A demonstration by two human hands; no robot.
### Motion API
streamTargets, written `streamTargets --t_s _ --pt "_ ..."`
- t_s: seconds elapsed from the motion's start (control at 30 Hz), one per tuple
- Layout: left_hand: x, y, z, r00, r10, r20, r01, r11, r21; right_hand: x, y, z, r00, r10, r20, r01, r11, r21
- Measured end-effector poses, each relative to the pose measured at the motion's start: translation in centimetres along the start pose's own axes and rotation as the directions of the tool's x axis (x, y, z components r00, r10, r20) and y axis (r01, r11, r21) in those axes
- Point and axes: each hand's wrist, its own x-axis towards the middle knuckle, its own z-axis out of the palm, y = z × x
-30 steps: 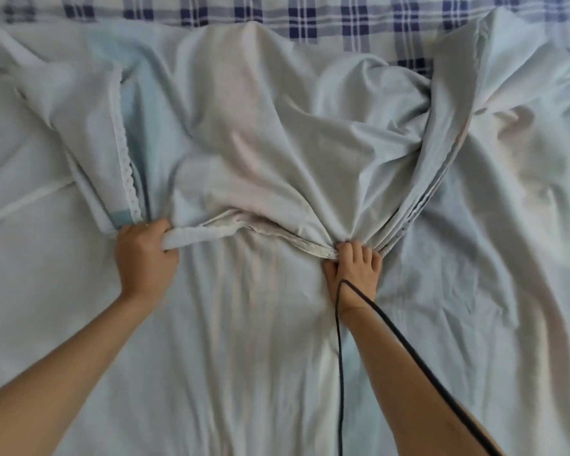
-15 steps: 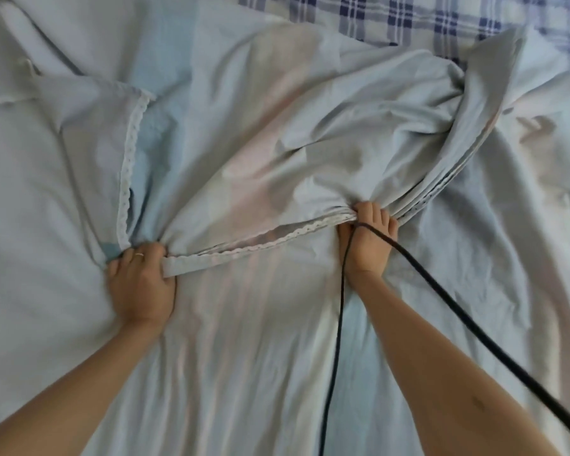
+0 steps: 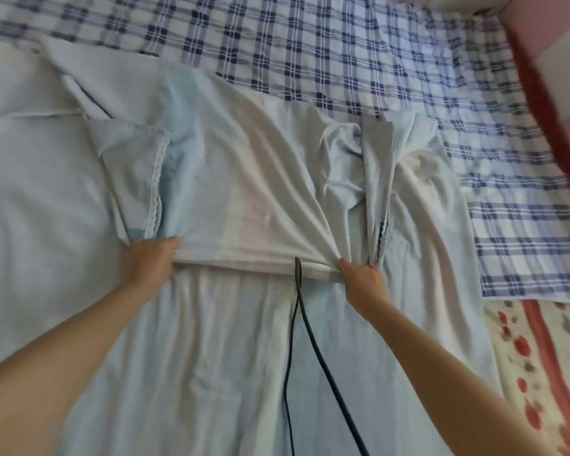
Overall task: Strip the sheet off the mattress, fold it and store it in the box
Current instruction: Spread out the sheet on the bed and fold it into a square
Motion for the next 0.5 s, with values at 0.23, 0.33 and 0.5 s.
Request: streamTargets --t_s 0.23,0.33,0.5 --pt "-13.1 -2.5 -14.5 0.953 0.130 -0.272 -0.181 0.968 -0.172 -16.5 -1.5 -4.3 0.982 0.120 -0.144 -0.101 0.986 0.130" --pt "-16.5 -1.5 -24.3 0.896 0.178 -0.407 -0.294 0.924 -0.243 -21.2 -2.8 -9.2 0.931 0.291 -0.220 -0.231 0.937 0.262" --pt "-19.3 1.8 -41.7 0.801 0.263 -0.538 -0.451 0.856 -0.254 -26.3 -2.8 -19.4 0.909 0.344 -0.235 -0.272 0.917 0.293"
